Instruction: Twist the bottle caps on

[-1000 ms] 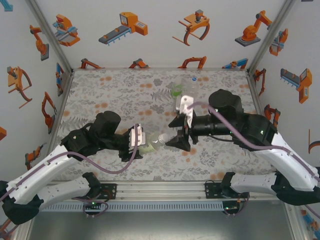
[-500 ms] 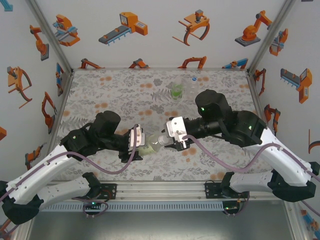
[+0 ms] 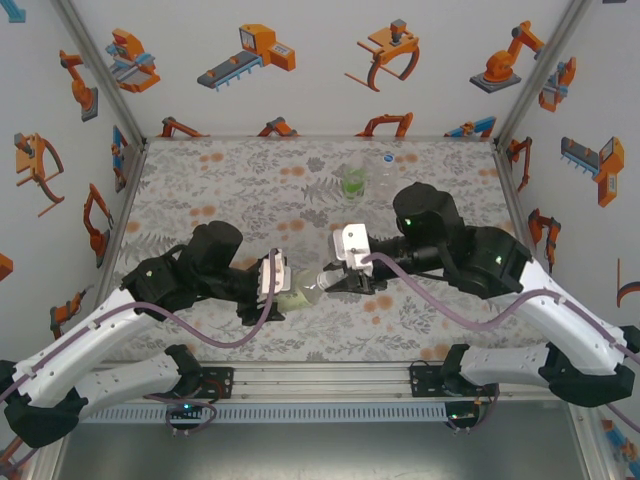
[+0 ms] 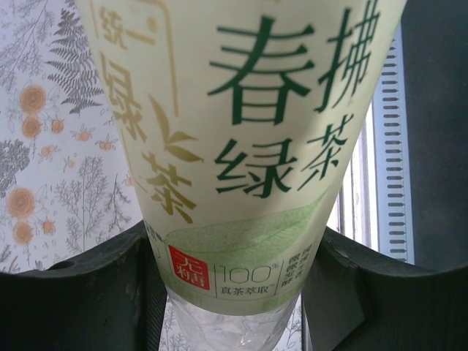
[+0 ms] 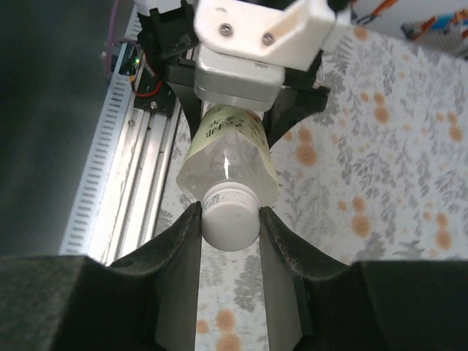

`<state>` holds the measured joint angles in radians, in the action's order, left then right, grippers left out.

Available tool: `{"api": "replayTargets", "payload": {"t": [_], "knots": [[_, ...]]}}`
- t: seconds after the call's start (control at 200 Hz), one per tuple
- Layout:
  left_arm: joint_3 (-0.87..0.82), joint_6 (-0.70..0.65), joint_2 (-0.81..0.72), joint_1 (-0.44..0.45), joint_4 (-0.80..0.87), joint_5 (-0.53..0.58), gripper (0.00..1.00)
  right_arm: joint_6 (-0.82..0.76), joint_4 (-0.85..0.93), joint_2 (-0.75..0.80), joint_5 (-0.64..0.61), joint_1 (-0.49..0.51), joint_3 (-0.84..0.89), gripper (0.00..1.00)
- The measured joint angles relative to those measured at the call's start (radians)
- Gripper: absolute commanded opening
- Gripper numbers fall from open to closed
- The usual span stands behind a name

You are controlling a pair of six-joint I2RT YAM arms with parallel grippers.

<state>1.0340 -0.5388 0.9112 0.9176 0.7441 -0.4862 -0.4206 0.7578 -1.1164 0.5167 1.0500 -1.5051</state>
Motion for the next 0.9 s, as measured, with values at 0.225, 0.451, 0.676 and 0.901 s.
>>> {"api": "replayTargets", "payload": {"t": [0.225, 0.451, 0.676, 0.901], "knots": [[-0.014, 0.010, -0.010, 0.000, -0.002, 0.105, 0.00, 0.731, -0.165, 0.071, -0.259, 0.002, 0.157, 0.00], [-0.025, 0.011, -0.008, 0.000, 0.001, 0.176, 0.00, 1.537, -0.206, 0.146, -0.455, -0.008, 0.315, 0.00], [-0.025, 0.011, -0.007, -0.002, 0.001, 0.201, 0.00, 1.788, -0.171, 0.134, -0.495, -0.010, 0.313, 0.30], [-0.025, 0.010, -0.007, -0.002, -0.049, 0.169, 0.00, 1.628, -0.133, 0.102, -0.497, -0.019, 0.194, 0.55]]}}
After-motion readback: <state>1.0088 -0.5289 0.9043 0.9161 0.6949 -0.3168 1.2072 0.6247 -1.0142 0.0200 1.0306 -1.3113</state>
